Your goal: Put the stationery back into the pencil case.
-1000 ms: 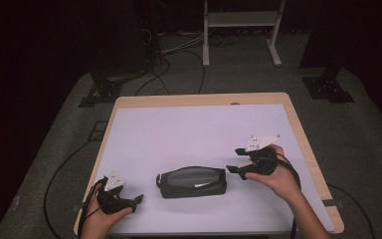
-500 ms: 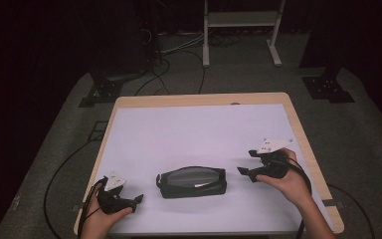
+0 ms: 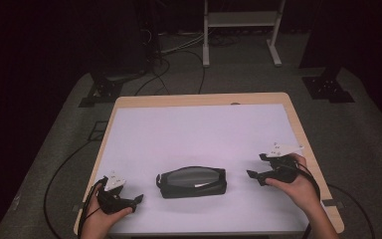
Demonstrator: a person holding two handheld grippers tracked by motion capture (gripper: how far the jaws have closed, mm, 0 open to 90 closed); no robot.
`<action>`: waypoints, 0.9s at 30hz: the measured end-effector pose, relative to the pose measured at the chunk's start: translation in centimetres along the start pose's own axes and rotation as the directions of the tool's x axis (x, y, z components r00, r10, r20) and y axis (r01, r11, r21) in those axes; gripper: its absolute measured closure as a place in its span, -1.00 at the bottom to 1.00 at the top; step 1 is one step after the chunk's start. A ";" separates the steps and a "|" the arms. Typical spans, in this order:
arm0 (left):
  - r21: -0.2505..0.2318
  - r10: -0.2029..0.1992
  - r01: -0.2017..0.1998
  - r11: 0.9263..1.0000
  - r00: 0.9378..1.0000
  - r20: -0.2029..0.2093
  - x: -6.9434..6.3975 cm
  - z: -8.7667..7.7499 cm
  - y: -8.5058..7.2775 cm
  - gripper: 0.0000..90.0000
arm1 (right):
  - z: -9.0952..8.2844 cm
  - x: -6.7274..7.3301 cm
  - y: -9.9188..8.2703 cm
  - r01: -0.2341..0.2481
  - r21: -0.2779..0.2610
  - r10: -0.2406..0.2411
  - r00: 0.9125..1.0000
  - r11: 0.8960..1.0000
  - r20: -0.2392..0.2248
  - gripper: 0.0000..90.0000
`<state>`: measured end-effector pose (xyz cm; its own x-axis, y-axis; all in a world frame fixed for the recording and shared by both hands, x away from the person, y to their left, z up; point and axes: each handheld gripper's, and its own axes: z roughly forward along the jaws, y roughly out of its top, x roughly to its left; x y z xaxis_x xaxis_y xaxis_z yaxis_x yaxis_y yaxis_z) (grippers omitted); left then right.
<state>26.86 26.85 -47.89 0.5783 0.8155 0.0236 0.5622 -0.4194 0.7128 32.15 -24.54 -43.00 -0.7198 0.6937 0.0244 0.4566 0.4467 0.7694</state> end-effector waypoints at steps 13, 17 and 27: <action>0.000 0.000 0.000 1.000 1.000 0.000 0.0 0.0 0.0 -0.89 | -0.6 -0.9 -2.8 -0.041 0.024 0.040 0.998 0.999 0.041 -0.58; 0.000 0.000 0.000 1.000 1.000 0.000 0.0 0.0 0.0 -0.89 | -0.5 -1.1 -3.9 -0.054 0.042 0.052 0.997 0.998 0.053 -0.58; -0.001 0.000 0.000 1.000 1.000 0.000 0.0 0.0 0.0 -0.89 | -0.2 -1.2 -5.7 -0.083 0.064 0.078 0.994 0.994 0.081 -0.61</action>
<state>26.85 26.85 -47.89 0.5784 0.8154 0.0237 0.5617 -0.4192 0.7133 30.29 -28.02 -47.24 -0.6375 0.7697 0.0328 0.5474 0.4226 0.7224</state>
